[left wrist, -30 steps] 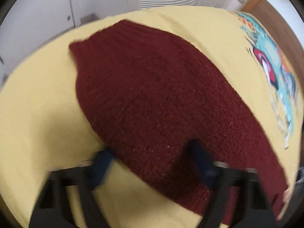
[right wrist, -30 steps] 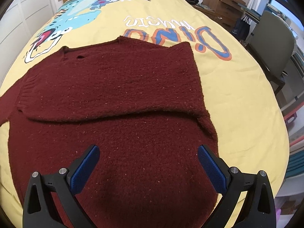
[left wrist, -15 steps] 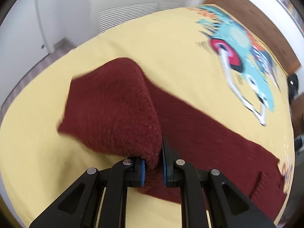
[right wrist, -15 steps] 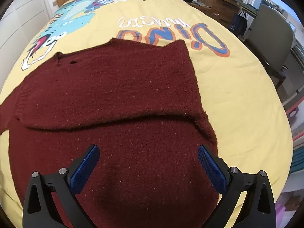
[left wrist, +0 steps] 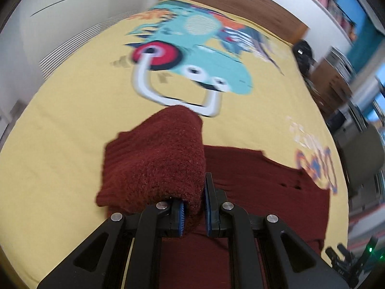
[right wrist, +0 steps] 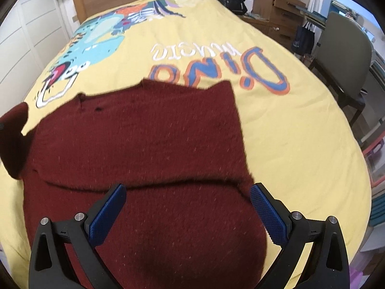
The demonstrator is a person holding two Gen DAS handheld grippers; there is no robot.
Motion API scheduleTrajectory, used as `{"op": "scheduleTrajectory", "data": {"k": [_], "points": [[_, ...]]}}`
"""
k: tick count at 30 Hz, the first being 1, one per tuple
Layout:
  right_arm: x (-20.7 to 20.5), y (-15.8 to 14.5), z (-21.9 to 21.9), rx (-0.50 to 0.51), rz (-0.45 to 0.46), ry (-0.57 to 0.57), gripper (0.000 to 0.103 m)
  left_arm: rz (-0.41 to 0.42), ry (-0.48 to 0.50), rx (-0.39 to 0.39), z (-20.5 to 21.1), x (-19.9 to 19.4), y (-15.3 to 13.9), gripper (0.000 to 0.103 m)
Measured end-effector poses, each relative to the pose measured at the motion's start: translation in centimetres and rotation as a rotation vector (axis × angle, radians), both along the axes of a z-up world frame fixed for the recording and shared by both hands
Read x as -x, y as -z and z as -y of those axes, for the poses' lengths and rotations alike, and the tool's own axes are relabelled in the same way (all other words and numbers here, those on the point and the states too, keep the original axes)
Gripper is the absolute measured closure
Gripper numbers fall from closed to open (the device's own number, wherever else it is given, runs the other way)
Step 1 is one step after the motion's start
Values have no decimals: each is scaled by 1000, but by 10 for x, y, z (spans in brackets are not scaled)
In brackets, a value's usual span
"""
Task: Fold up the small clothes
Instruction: 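Carry the sleeve across the sweater body with the left tool and release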
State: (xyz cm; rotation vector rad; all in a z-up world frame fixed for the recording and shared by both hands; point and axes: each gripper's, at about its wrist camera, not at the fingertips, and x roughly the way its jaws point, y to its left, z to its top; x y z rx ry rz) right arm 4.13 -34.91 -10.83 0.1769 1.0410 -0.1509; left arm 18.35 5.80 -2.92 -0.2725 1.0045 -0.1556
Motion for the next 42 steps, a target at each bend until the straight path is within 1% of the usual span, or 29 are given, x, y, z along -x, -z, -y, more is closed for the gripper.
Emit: {"op": "scheduleTrajectory", "data": {"k": [5,8,11,13,15,18,22,25,30,34,37,38,39,40,41,42], "points": [[-8,-18,10,8,28,-5,1,22,113,-2,72,-2,-10,93],[-10,-26,14,15,39,-13,0,31,153,11,106,2,-10,93],[-8,-30,19,17,55,5,1,35,217,-2,143,2,0,93],[-6,-28,23,10,55,16,1,17,239,-16,161,5,10,93],[-6,-22,26,5,39,25,1,-1,265,-50,179,7,27,93],[-5,-10,28,-2,7,29,1,-14,301,-118,193,9,54,93],[-2,4,29,-15,-21,31,1,-105,307,-146,203,8,98,93],[0,13,29,-27,-38,37,1,-123,323,-176,208,11,117,92],[2,24,28,-39,-61,34,1,-152,326,-217,213,11,139,89],[3,27,27,-44,-61,34,1,-181,320,-207,209,9,140,85],[4,27,28,-46,-57,41,1,-205,319,-207,208,6,138,80],[5,26,29,-48,-54,46,1,-210,321,-206,208,5,135,74],[6,25,30,-49,-47,49,1,-208,323,-202,207,5,131,63],[7,23,31,-50,-37,54,1,-216,325,-202,207,5,127,54],[9,21,33,-51,-27,59,1,-222,327,-203,207,5,124,37],[10,19,35,-53,-21,64,1,-224,333,-203,207,6,120,26]]}}
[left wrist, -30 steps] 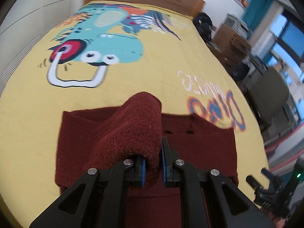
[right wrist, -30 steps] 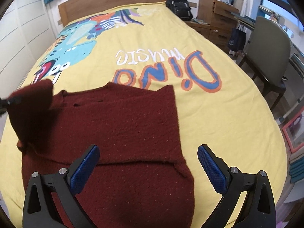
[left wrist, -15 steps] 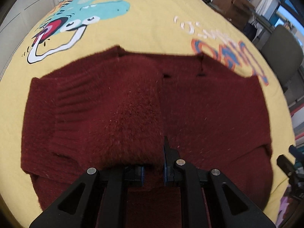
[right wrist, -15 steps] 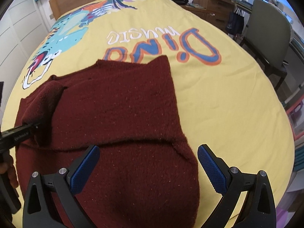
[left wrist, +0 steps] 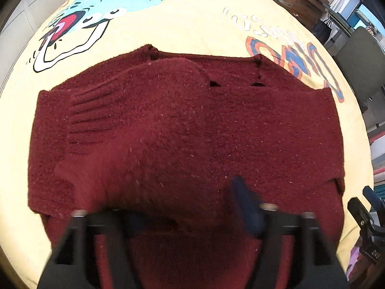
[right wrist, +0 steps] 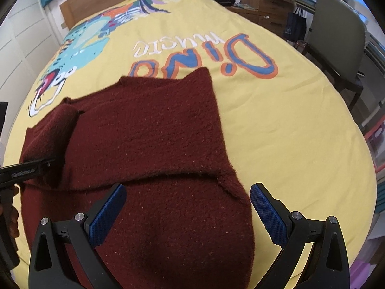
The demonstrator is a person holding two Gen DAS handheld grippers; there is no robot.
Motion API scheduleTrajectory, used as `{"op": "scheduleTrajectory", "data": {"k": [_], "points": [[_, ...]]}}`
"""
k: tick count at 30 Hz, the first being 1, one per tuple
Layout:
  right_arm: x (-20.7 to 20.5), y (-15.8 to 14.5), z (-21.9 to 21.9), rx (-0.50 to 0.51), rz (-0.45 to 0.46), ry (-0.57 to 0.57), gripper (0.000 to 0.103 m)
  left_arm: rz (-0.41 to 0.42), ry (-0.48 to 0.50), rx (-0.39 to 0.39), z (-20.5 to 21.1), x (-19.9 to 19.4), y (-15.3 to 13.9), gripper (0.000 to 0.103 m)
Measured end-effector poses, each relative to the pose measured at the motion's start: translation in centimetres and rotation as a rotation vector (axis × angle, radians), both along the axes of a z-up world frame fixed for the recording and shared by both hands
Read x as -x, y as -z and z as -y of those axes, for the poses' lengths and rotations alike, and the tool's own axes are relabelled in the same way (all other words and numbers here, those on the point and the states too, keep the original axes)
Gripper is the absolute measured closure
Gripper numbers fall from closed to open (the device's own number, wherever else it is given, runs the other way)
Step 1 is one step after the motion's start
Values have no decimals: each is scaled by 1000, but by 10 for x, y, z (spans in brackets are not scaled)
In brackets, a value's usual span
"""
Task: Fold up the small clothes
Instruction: 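Carry the sleeve across the sweater body with the left tool and release, then grasp the folded side edge of the sweater with the left tool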
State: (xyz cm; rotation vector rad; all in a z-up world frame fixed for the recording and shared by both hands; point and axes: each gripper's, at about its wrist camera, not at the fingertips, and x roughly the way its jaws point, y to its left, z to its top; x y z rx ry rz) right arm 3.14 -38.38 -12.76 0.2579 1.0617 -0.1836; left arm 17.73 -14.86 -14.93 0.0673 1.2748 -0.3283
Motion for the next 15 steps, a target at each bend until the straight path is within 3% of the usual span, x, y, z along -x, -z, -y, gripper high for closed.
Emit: {"op": "scheduleTrajectory", "data": {"k": [4,6,15], "points": [[2,-5,2,-4,12,8,1,-7,43,-26,-3,5,-11,20],[4,-6,1,-2,16,2,1,-19,59,-21,-10,8,-14,1],[10,-4,-11,3,-1,-32,1,27,43,1,-66,29,-30,1]]}}
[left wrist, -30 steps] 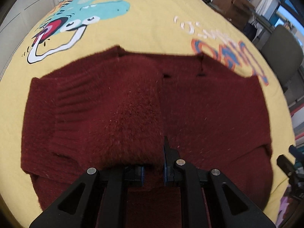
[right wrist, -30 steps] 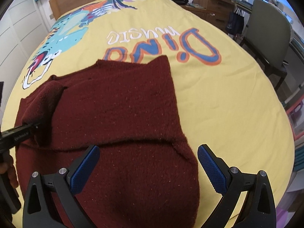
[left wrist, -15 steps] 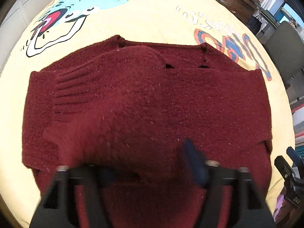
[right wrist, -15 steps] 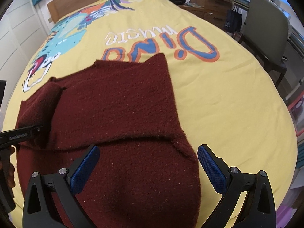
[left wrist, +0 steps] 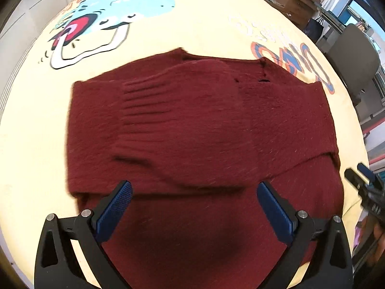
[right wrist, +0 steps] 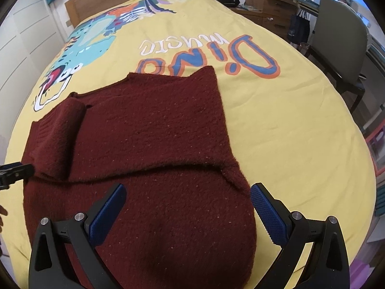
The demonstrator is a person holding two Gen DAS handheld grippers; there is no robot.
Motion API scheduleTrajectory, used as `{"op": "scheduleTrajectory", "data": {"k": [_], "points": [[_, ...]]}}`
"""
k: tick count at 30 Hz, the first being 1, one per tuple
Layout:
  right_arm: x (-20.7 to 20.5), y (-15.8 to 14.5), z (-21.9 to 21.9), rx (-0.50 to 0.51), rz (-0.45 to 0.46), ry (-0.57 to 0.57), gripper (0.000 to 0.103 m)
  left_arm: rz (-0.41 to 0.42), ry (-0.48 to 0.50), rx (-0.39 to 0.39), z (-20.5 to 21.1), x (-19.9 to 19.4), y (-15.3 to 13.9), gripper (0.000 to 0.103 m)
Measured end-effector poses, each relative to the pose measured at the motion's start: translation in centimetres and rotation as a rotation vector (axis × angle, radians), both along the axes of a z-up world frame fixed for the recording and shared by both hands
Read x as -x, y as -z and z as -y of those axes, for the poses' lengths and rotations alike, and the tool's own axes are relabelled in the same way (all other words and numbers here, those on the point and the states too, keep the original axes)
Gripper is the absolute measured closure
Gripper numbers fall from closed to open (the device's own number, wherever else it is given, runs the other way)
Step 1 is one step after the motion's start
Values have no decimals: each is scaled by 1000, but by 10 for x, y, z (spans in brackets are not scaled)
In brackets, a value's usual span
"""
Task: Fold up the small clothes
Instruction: 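Grasp the folded side edge of the sweater with the left tool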
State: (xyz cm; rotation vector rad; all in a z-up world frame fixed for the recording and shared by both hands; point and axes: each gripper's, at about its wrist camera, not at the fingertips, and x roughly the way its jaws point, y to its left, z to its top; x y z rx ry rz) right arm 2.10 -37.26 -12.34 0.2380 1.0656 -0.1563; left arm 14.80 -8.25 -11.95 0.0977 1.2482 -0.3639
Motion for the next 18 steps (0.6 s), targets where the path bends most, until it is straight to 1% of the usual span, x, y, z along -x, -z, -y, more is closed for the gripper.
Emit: {"op": "scheduleTrajectory", "data": {"k": [3,5,9,11,14,16,17,18], "points": [[-1,-3,-5,7,3,-10,1,20,-21,-25,-29,4,-2,1],[-2,-3,-10,9,2,-17,1,29,-69,-43,-53,4,0,1],[-5,-1,-20,14,-7,-39,1,4,-143,-61,-94,3,12,1],[-7,3,-26,9,-18,-52,0,-12,-170,-69,-109,3,23,1],[-9,8,-33,13,-34,-68,0,-18,-194,-86,-120,1,39,2],[-11,10,-37,18,-45,-76,0,-14,-215,-78,-127,-4,47,3],[-11,11,-39,22,-50,-81,1,-14,-226,-76,-130,-6,50,6],[-13,12,-42,27,-55,-86,1,-14,-235,-70,-131,-9,53,11]]}}
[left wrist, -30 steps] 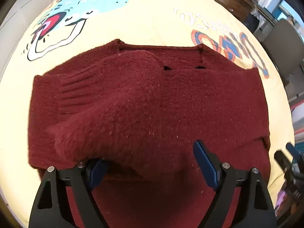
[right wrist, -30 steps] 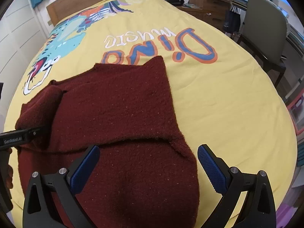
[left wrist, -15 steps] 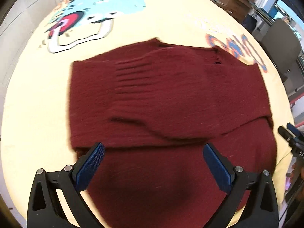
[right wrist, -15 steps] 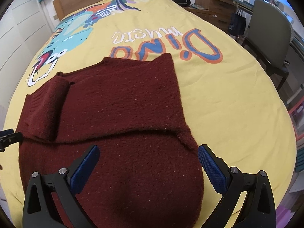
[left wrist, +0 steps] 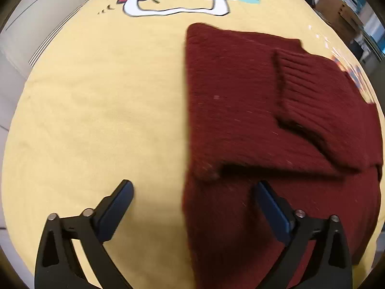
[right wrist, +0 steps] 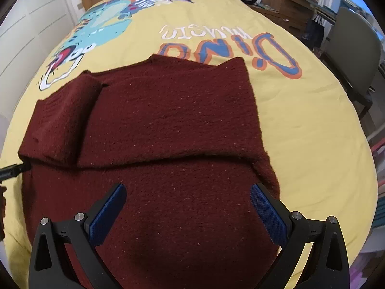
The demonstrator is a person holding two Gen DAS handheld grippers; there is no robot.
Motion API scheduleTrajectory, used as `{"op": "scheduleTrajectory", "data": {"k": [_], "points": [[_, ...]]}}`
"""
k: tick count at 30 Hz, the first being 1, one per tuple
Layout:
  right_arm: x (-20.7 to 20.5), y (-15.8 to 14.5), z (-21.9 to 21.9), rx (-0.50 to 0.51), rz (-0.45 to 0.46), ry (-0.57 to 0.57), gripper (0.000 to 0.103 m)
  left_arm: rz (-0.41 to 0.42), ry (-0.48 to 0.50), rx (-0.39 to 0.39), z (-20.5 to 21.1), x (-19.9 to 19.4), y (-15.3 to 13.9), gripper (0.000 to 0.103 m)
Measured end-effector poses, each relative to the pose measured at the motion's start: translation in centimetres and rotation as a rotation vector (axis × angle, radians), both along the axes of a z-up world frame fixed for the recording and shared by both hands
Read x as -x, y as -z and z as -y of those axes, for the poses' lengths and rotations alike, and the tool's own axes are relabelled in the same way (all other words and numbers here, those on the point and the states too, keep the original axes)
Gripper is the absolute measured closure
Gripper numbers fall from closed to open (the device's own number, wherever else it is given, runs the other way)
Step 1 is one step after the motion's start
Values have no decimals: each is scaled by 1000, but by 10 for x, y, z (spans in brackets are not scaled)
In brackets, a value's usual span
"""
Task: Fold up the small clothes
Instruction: 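Grasp the folded side edge of the sweater with the left tool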
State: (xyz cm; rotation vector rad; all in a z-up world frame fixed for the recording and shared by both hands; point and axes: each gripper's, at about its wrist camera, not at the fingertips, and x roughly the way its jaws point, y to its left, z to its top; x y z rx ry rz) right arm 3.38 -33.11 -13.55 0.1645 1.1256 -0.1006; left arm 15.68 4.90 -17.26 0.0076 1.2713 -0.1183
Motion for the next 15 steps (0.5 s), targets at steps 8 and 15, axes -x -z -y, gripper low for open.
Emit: {"op": "scheduleTrajectory", "data": {"k": [8,15], "points": [[-18,-8,-25,33,1,-58,1,41,21,25,6,-12,2,49],[-55,-39,-83,50,56,-212,1,45,121,46,22,-8,-8,90]]}}
